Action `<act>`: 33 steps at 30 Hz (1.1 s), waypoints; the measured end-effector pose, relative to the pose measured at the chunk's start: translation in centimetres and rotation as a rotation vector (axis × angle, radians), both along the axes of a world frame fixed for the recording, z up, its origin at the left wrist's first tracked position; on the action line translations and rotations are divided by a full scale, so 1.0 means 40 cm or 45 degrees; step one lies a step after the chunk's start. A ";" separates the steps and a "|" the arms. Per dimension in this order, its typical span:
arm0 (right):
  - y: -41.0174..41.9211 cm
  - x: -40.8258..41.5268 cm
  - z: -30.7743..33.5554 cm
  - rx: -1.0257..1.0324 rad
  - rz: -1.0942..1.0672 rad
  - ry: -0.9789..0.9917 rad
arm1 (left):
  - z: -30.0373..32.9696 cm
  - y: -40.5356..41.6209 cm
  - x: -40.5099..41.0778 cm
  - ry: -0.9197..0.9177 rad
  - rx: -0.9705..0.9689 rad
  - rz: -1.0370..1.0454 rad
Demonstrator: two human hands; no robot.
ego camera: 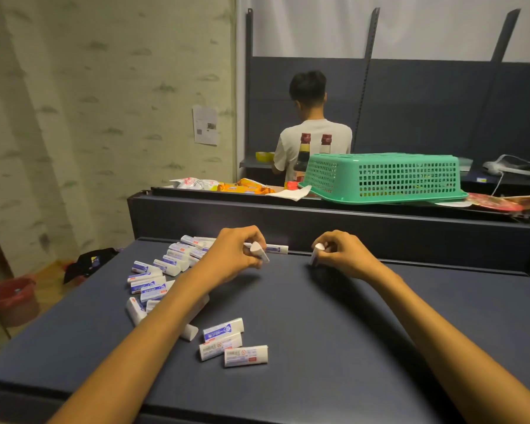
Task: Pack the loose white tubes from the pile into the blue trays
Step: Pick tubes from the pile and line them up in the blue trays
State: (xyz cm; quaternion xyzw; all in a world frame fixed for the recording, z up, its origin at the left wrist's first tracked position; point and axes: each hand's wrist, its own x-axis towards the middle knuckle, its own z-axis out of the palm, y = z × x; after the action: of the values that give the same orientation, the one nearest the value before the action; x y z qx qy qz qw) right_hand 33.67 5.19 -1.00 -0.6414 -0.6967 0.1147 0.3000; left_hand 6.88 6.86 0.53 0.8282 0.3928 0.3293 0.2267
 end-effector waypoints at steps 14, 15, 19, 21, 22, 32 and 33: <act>-0.129 0.057 0.011 0.001 0.113 0.594 | 0.005 -0.078 0.060 -0.011 0.163 0.004; -0.141 0.058 0.014 0.006 0.127 0.570 | 0.003 -0.084 0.062 -0.011 0.180 -0.002; -0.181 0.061 0.018 0.021 0.185 0.597 | -0.003 -0.108 0.068 0.022 0.230 -0.003; -0.197 0.063 0.017 0.047 0.198 0.605 | -0.005 -0.124 0.071 0.001 0.230 -0.026; -0.205 0.063 0.016 0.060 0.209 0.595 | -0.006 -0.131 0.072 -0.008 0.239 -0.030; -0.274 0.056 0.004 0.042 0.227 0.588 | -0.020 -0.175 0.071 -0.017 0.309 -0.025; -0.279 0.054 0.003 0.045 0.217 0.573 | -0.021 -0.176 0.069 -0.009 0.308 -0.030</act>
State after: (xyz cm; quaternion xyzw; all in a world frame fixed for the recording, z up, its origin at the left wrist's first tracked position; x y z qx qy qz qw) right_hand 35.82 -5.96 -0.89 -0.5331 -0.6658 0.2676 0.4482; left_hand 9.62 -0.19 -0.30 0.8530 0.3396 0.3744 0.1302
